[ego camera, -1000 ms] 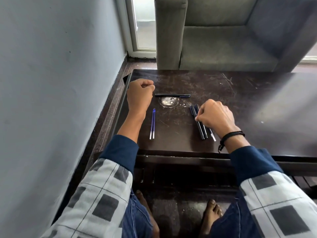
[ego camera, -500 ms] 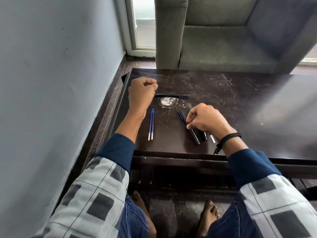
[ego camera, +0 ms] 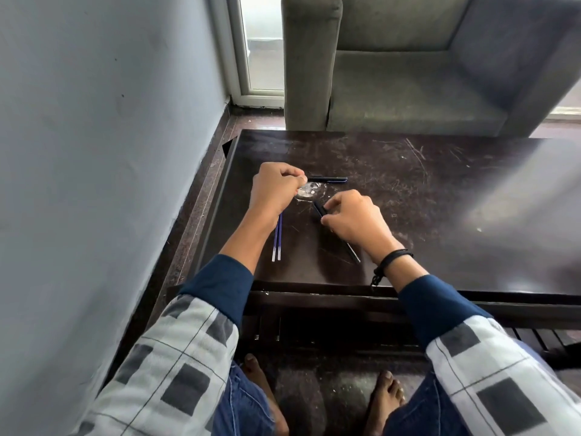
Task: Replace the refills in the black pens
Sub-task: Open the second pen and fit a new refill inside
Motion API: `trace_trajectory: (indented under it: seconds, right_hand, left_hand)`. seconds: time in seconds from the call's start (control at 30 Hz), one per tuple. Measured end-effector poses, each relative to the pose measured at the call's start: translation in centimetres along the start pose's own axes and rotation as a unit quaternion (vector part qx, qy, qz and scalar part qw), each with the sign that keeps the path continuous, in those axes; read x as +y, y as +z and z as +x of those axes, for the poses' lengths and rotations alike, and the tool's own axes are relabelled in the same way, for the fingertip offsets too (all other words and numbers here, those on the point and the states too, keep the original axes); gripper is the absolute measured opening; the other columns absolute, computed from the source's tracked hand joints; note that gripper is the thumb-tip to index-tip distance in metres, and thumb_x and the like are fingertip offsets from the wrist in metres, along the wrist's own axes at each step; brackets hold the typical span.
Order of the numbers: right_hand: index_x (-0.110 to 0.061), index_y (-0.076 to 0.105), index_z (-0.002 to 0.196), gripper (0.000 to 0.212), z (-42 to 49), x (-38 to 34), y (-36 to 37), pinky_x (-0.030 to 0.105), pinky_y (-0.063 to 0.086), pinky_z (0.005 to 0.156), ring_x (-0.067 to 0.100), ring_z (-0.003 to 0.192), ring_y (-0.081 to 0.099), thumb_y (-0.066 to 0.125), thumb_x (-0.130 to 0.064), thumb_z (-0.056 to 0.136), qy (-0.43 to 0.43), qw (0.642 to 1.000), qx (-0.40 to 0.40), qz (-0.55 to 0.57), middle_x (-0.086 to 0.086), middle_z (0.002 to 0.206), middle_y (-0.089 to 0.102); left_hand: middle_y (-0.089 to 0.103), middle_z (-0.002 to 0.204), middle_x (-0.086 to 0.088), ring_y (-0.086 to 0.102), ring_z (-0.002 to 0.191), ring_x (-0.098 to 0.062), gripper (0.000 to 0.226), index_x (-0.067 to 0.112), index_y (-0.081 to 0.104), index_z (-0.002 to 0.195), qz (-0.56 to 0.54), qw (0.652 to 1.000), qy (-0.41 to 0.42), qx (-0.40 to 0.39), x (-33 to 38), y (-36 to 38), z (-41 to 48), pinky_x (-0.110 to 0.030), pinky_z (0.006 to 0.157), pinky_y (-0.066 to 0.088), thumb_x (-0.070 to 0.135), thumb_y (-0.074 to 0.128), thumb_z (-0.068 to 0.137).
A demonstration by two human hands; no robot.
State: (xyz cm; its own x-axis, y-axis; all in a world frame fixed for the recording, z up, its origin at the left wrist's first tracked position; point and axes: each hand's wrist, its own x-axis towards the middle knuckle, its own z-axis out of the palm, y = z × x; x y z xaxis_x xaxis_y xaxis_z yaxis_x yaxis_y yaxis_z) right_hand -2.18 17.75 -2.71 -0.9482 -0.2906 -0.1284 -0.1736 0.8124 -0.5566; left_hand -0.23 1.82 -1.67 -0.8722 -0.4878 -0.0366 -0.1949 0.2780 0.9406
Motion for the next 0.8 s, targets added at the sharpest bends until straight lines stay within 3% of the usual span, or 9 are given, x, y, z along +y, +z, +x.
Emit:
trace_trajectory:
  seconds: [0.1,0.17,0.27,0.4,0.53,0.8]
  right_hand:
    - [-0.014,0.070,0.110,0.020,0.3,-0.3,-0.3,0.031,0.057,0.063,0.018,0.068,0.073,0.069,-0.011,0.091,0.026,0.977,-0.035,0.210,0.004,0.083,0.073]
    - [-0.012,0.068,0.111,0.017,0.2,-0.3,-0.6,0.032,0.058,0.060,0.018,0.068,0.070,0.065,-0.008,0.095,0.013,0.965,-0.043,0.257,0.005,0.081,0.068]
    - [-0.023,0.068,0.103,0.010,0.2,0.2,-0.6,0.035,0.057,0.067,0.019,0.072,0.068,0.066,-0.016,0.096,-0.037,0.980,-0.019,0.192,0.001,0.078,0.069]
    - [-0.022,0.069,0.105,0.017,-0.3,0.0,-0.5,0.037,0.052,0.084,0.028,0.095,0.067,0.064,-0.035,0.096,-0.053,0.997,0.035,0.048,0.006,0.099,0.073]
    - [-0.016,0.066,0.095,0.024,-1.0,-0.9,-0.5,0.040,0.049,0.076,0.042,0.098,0.064,0.056,-0.037,0.099,-0.071,0.996,0.045,-0.041,0.016,0.105,0.071]
    - [-0.020,0.066,0.097,0.026,-1.8,-1.7,-0.4,0.036,0.038,0.067,0.040,0.091,0.066,0.050,-0.041,0.100,-0.090,0.988,0.098,-0.080,0.011,0.099,0.072]
  left_hand:
    - [0.076,0.087,-0.002,0.073,0.080,-0.013,0.002,0.018,0.078,0.084,-0.013,0.998,-0.035,-0.044,-0.2,0.5,-0.1,-0.035,0.083,0.062,0.018,0.079,0.082]
    - [0.075,0.092,-0.007,0.073,0.086,-0.017,0.002,0.011,0.078,0.086,-0.049,0.994,-0.070,-0.073,0.1,0.8,-0.4,-0.030,0.078,0.062,0.011,0.078,0.084]
    - [0.072,0.085,-0.011,0.072,0.080,-0.019,0.007,0.003,0.074,0.082,-0.111,0.983,-0.106,-0.102,0.6,1.0,-1.0,-0.025,0.068,0.062,-0.003,0.072,0.086]
    - [0.071,0.078,-0.012,0.071,0.071,-0.016,0.010,-0.001,0.073,0.078,-0.154,0.977,-0.126,-0.075,0.6,0.9,-0.9,-0.019,0.059,0.059,-0.010,0.071,0.084]
    - [0.070,0.080,-0.014,0.071,0.068,-0.016,0.006,-0.004,0.072,0.084,-0.173,0.973,-0.137,-0.064,0.4,0.9,-1.0,-0.019,0.057,0.058,-0.010,0.071,0.084]
    - [0.070,0.077,-0.015,0.071,0.059,-0.016,0.009,-0.001,0.073,0.079,-0.181,0.973,-0.129,-0.062,0.7,0.2,-1.1,-0.019,0.058,0.058,-0.009,0.071,0.084]
